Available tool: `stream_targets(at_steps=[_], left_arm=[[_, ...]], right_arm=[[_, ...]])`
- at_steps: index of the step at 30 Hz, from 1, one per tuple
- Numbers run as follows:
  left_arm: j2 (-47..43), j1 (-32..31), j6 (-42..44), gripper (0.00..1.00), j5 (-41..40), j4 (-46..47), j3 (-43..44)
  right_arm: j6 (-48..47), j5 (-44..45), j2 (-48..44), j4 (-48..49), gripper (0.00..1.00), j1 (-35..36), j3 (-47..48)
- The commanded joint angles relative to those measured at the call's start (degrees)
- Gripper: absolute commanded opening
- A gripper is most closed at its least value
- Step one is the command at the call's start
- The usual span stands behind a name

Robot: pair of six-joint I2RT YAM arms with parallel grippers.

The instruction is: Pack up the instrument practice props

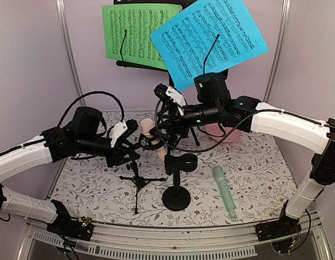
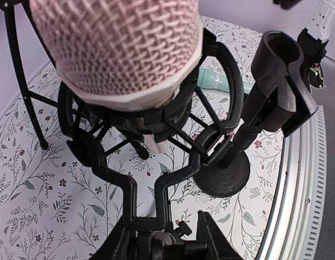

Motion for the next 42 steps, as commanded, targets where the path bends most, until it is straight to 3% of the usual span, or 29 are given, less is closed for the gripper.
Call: stream_targets(at_steps=[1, 10, 17, 31, 34, 42], left_arm=[[0.0, -1.5, -0.6, 0.04, -0.4, 1.6, 1.7], [0.7, -3.0, -1.5, 0.01, -1.7, 1.7, 1.2], [0.4, -3.1, -1.6, 0.01, -2.1, 1.8, 0.6], [0.3, -3.2, -1.4, 0.0, -3.3, 1.8, 0.4], [0.4, -3.2, -1.5, 0.0, -3.5, 1.7, 0.4], [1.2, -3.6, -2.0, 0.0, -5.2, 0.5, 0.5]], right_arm=[[-2.1, 0.8, 1.8, -2.0, 0.83, 1.0, 2.4], [-4.2, 1.6, 5.0, -3.9, 0.79, 2.0, 5.1], [-4.6, 1.3, 6.6, -4.6, 0.64, 2.4, 6.5], [-5.4, 1.1, 7.2, -5.1, 0.54, 3.1, 6.9], [-5.5, 0.9, 7.2, -4.9, 0.46, 3.2, 6.9], [-4.3, 0.1, 6.1, -3.6, 0.43, 3.7, 6.6]])
